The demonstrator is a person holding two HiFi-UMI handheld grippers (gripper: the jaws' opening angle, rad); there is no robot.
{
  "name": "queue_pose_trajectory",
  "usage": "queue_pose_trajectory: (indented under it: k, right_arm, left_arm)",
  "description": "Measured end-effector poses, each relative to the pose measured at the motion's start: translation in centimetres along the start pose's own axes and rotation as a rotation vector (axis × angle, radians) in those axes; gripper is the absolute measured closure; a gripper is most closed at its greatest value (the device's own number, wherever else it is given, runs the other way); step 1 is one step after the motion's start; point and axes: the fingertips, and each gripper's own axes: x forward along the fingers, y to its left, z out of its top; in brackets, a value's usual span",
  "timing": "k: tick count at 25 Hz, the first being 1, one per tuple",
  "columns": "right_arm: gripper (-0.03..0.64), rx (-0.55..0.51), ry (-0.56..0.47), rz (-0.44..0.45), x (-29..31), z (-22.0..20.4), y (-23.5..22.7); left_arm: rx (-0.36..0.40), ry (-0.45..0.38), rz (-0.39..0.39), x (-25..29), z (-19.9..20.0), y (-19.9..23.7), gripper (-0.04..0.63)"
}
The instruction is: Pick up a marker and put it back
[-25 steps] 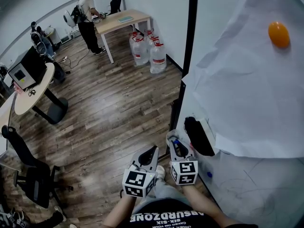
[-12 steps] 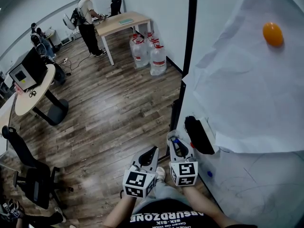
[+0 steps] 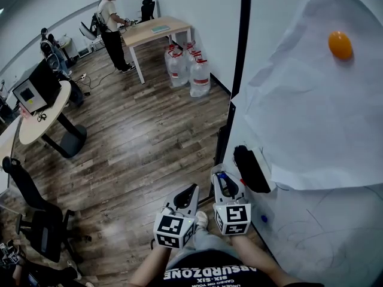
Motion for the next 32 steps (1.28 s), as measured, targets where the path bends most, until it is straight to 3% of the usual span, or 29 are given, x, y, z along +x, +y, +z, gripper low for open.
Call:
queue_pose_trajectory:
  k: [20, 32]
  right_arm:
    - [0.548, 0.0, -0.115, 0.01, -3.3, 4.1, 0.5]
    - [0.548, 0.013, -0.121, 0.024, -5.2, 3.9, 1.0]
  left_arm:
    - [-0.01, -0.017, 0.006, -0.9, 0.1, -0.7, 0.588]
    - [-0.02, -0.012, 0.01, -1.5, -0.3, -0.8, 0.588]
